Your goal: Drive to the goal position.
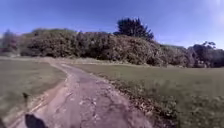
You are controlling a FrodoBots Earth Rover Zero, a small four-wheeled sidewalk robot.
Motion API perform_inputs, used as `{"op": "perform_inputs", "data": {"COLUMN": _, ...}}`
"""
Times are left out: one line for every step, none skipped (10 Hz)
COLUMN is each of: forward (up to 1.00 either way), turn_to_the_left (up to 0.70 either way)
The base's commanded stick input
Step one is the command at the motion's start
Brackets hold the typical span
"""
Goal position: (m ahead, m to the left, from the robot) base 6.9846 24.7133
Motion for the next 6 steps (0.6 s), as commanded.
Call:
{"op": "perform_inputs", "data": {"forward": 0.85, "turn_to_the_left": 0.02}}
{"op": "perform_inputs", "data": {"forward": 0.85, "turn_to_the_left": 0.02}}
{"op": "perform_inputs", "data": {"forward": 0.85, "turn_to_the_left": 0.01}}
{"op": "perform_inputs", "data": {"forward": 0.85, "turn_to_the_left": 0.03}}
{"op": "perform_inputs", "data": {"forward": 0.85, "turn_to_the_left": 0.03}}
{"op": "perform_inputs", "data": {"forward": 0.85, "turn_to_the_left": 0.03}}
